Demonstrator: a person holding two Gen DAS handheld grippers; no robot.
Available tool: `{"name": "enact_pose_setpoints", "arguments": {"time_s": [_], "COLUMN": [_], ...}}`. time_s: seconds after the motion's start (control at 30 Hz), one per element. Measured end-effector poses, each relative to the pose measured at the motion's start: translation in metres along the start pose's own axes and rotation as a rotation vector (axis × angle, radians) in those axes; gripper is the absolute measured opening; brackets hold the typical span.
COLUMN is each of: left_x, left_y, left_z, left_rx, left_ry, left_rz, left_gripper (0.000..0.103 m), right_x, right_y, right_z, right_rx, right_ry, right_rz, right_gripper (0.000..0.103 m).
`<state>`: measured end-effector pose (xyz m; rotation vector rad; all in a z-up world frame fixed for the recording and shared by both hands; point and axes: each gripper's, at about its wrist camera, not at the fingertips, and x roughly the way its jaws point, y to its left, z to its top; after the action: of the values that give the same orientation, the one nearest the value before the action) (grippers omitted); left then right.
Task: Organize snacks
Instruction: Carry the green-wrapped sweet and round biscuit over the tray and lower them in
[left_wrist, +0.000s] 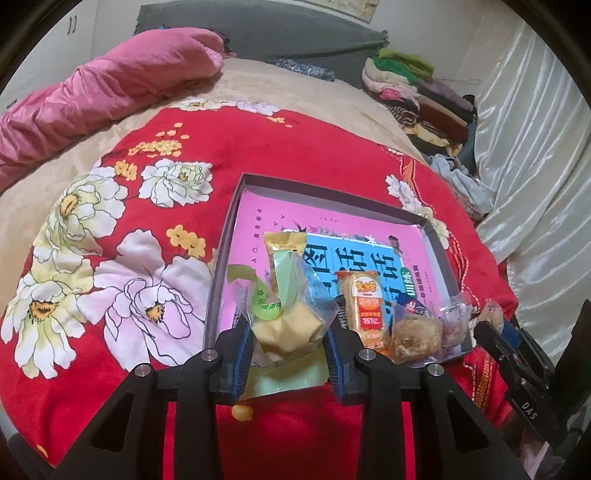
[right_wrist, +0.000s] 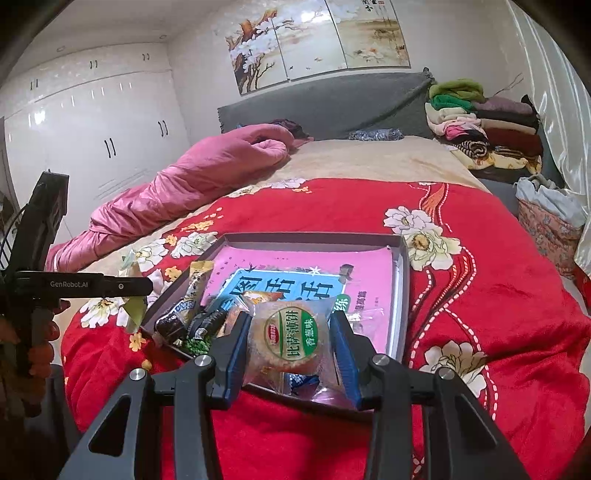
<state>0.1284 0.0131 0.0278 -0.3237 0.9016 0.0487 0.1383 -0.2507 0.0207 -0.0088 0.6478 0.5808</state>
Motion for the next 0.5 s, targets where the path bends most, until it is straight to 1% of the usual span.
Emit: {"name": "enact_pose_setpoints", "arguments": {"time_s": [0.2,0.37,0.5], "left_x": [0.007,0.017,0.019], "left_y": [0.004,0.005,0.004], "left_z": [-0.002,-0.004,-0.003], "left_rx": [0.003,0.01,0.03], "left_ry": [0.003,0.01,-0.002], "left_rz": [0.009,0.022,0.034], "left_gripper": [0.035,0.035,0.035], "right_x": [0.006,0.014,0.023], "right_y": [-0.003,0.004,0.008], "right_z": [-0.007,-0.01,-0.012], "right_rx": [0.002,-0.016,-0.032], "right_ry": [0.032,0.055,0.084], "right_rz": [-0.007,-0.001,-0.009], "right_gripper": [0.044,0.044,0.044]}}
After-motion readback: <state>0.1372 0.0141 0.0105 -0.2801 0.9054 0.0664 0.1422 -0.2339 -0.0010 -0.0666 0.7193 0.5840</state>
